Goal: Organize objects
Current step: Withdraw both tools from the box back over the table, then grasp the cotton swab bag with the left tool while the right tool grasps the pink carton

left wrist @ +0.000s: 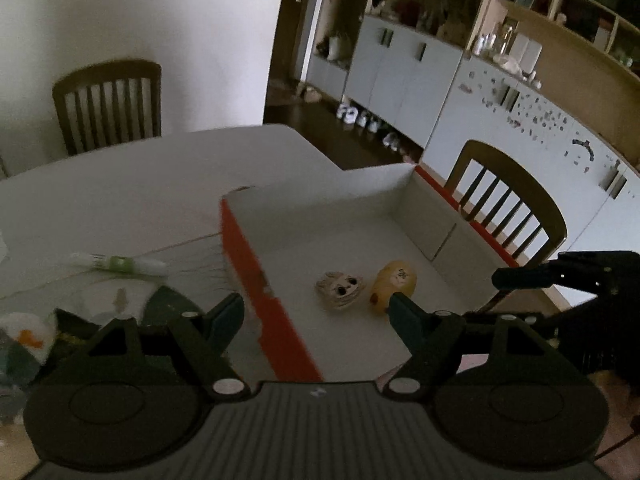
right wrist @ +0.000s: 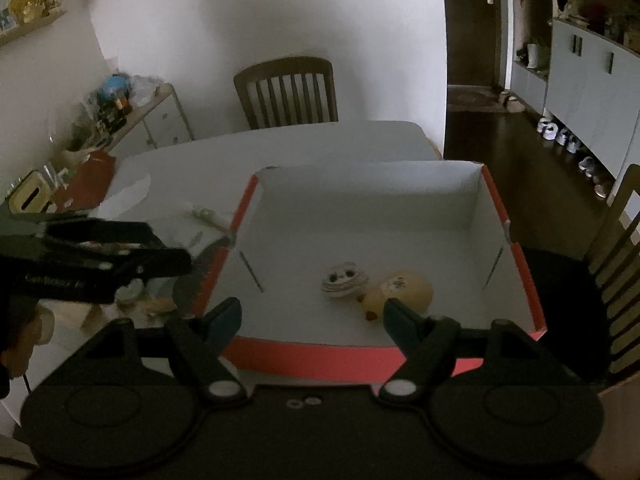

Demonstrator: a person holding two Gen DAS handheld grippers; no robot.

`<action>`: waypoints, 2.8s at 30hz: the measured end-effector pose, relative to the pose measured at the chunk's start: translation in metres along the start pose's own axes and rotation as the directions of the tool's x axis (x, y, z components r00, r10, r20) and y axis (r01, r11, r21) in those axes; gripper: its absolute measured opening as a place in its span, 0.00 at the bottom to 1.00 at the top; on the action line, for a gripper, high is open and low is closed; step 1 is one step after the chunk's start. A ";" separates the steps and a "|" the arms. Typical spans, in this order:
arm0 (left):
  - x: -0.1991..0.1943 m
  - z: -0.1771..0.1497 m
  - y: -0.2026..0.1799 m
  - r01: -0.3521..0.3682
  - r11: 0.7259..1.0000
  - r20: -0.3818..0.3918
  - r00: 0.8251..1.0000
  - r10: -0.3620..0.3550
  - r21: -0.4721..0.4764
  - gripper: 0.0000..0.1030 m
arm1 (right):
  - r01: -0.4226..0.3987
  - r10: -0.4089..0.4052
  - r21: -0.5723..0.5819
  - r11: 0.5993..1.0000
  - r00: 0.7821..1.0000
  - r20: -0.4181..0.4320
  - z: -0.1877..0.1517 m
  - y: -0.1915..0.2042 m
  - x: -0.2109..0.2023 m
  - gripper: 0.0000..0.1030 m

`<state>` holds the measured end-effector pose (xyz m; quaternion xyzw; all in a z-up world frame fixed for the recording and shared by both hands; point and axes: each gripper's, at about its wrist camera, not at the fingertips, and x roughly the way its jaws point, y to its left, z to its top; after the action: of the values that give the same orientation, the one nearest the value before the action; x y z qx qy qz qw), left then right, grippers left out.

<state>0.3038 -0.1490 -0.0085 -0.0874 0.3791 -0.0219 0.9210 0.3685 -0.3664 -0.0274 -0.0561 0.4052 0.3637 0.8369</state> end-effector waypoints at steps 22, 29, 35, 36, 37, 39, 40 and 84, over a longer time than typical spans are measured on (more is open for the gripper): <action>-0.110 -0.073 0.109 -0.174 0.985 0.108 0.979 0.172 0.007 0.82 | -0.104 0.104 -0.043 0.994 0.995 -0.003 -0.019 0.146 0.029 0.92; -0.120 -0.095 0.154 -0.190 0.980 0.090 0.977 0.194 -0.055 1.00 | -0.070 0.068 -0.056 0.996 0.997 -0.046 -0.029 0.180 0.054 0.93; -0.115 -0.112 0.186 -0.240 0.968 0.046 0.969 0.244 -0.072 1.00 | -0.056 0.050 -0.094 0.994 0.996 -0.074 -0.034 0.207 0.078 0.93; -0.113 -0.115 0.193 -0.258 0.963 0.036 0.964 0.262 -0.078 1.00 | -0.055 0.047 -0.104 0.993 0.996 -0.082 -0.036 0.211 0.083 0.93; -0.110 -0.117 0.198 -0.271 0.959 0.027 0.961 0.274 -0.084 1.00 | -0.055 0.044 -0.116 0.992 0.995 -0.089 -0.037 0.216 0.088 0.93; -0.105 -0.121 0.210 -0.295 0.950 0.008 0.955 0.298 -0.098 1.00 | -0.053 0.037 -0.147 0.988 0.994 -0.106 -0.041 0.225 0.098 0.93; -0.103 -0.123 0.216 -0.304 0.947 0.000 0.952 0.306 -0.104 1.00 | -0.055 0.037 -0.159 0.986 0.993 -0.114 -0.043 0.229 0.103 0.93; -0.046 -0.134 0.282 -0.333 0.924 -0.077 0.943 0.324 -0.188 0.60 | -0.102 0.024 -0.323 0.941 0.971 -0.238 -0.052 0.278 0.197 0.27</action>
<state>0.1695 0.1142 -0.1206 -0.1133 0.4090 0.1686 0.8897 0.2333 -0.0730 -0.1476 -0.2253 0.4341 0.4446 0.7504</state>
